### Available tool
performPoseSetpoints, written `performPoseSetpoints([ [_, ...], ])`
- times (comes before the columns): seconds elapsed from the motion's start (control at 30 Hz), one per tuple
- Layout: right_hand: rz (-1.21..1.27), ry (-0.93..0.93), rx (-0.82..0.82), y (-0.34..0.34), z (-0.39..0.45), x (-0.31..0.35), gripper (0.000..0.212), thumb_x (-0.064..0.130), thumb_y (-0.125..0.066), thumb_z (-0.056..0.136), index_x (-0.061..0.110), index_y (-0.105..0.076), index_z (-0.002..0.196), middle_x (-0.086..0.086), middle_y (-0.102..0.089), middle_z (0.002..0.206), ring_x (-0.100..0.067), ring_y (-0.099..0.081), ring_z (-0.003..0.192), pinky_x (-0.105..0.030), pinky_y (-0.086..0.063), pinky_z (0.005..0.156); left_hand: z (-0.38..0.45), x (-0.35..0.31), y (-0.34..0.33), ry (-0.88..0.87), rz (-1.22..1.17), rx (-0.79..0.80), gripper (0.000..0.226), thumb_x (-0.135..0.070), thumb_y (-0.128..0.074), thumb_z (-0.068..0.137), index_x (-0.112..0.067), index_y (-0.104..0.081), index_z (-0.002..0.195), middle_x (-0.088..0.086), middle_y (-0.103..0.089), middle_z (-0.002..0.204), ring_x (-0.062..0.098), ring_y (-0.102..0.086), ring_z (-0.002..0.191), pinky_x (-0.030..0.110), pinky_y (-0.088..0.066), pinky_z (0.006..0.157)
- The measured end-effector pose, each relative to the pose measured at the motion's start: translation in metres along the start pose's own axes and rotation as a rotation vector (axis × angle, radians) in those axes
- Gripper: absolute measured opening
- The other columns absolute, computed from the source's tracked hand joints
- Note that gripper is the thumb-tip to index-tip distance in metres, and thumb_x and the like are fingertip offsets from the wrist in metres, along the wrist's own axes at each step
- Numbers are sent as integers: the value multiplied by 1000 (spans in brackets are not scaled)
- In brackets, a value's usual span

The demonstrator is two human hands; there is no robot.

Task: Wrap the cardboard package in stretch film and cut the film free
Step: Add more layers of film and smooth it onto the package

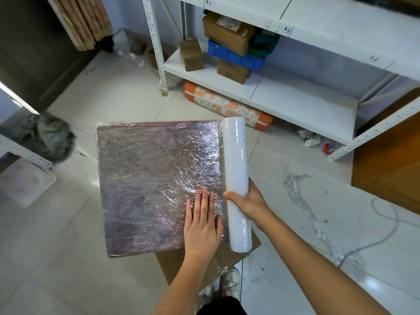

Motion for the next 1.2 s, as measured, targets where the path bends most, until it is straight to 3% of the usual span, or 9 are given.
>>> performPoseSetpoints([
  [0.17,73,-98,96,1,-5,0,42,11,-75,74,18,-54,110,-5,-65,101,-14,-62,85,-24,-50,70,11,-12,34,-106,-57,-90,59,-28,-37,93,0,-30,145,17,-34,151,29,-26,143,49,-16,117],
  [0.33,52,-115,69,6,-7,-6,58,28,-70,51,20,-57,106,-2,-67,96,-10,-63,82,-22,-48,66,42,-11,23,-206,-34,-42,59,-43,-19,101,-11,-20,151,9,-19,158,26,-16,146,49,-9,119],
  [0.43,82,-132,73,5,-7,-13,77,39,-74,39,19,-56,111,-3,-67,100,-13,-64,85,-24,-48,67,41,-7,14,-237,-20,-51,66,-46,-25,98,-12,-12,153,9,-19,158,25,-13,147,48,-5,120],
  [0.57,99,-130,116,5,-4,-9,58,26,-80,56,21,-57,108,2,-67,96,-6,-65,80,-18,-50,63,48,-6,13,-237,-8,-60,68,-47,-22,98,-13,-2,153,9,-14,159,24,-9,147,47,-2,120],
  [0.7,-24,-59,74,5,5,6,43,13,-77,76,20,-53,111,5,-64,97,-4,-61,84,-12,-49,65,58,-3,14,-210,6,-37,64,-45,-14,100,-10,-9,153,9,-17,159,25,-12,147,48,-5,119],
  [0.8,-138,-12,-7,5,8,9,48,21,-80,73,22,-51,111,3,-62,102,-8,-60,90,-18,-47,71,60,-2,13,-196,2,-31,61,-43,-17,99,-9,-21,150,10,-22,157,25,-14,147,48,-8,119],
  [1.03,-319,52,-71,14,8,17,47,37,-84,62,22,-56,96,5,-63,90,-9,-62,82,-20,-50,66,60,-6,20,-208,-18,-120,57,-39,-21,100,-7,-30,147,12,-32,153,26,-21,145,48,-12,119],
  [1.2,-361,39,-129,27,15,24,48,47,-82,60,21,-55,91,1,-65,89,-20,-64,84,-36,-54,74,69,-2,29,-208,96,-169,64,-38,-36,93,-11,-23,150,9,-29,154,24,-19,146,45,-10,120],
])
Point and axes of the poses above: each hand's wrist, its own z-axis towards the middle knuckle, its own y-axis out of the back of the hand, x = y × z, the point moved 10 cm from there along z, towards the middle knuckle
